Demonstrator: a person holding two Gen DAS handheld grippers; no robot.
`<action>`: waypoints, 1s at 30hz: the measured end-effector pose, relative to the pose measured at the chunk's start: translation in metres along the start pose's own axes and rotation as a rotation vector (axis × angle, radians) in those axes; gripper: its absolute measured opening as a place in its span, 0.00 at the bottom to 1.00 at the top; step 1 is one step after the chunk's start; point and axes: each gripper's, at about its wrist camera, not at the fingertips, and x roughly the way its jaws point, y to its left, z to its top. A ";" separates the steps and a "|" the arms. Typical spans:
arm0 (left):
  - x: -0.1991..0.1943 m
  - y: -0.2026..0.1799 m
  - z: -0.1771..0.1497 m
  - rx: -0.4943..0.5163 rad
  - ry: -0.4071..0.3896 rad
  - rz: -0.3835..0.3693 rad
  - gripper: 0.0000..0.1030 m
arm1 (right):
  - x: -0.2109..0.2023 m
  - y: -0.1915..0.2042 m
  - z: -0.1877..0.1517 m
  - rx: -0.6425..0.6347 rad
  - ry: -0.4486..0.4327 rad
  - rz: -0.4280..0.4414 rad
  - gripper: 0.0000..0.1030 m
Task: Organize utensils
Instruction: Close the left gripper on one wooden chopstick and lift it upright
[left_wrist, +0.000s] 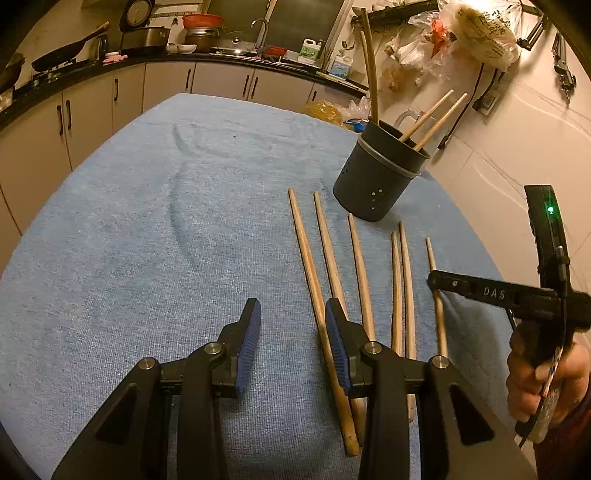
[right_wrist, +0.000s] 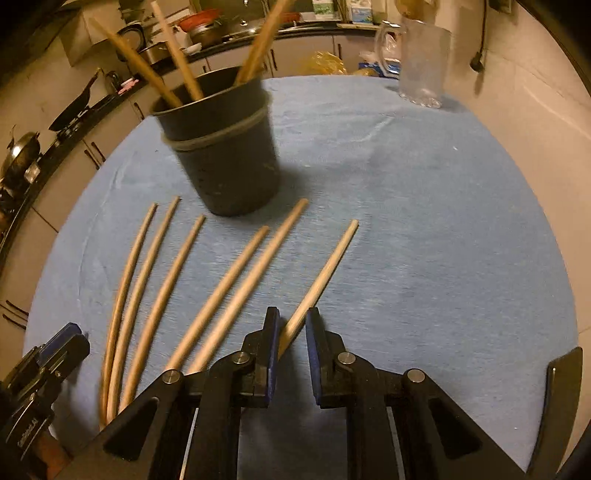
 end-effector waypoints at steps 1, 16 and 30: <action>0.000 0.000 0.000 -0.002 0.002 -0.002 0.34 | 0.000 -0.006 0.002 0.018 0.006 -0.008 0.13; 0.006 0.002 0.002 -0.026 0.046 -0.005 0.35 | 0.008 -0.018 0.021 0.070 0.059 0.086 0.09; 0.067 -0.021 0.062 0.013 0.228 0.082 0.22 | -0.009 -0.027 -0.005 0.104 0.027 0.218 0.07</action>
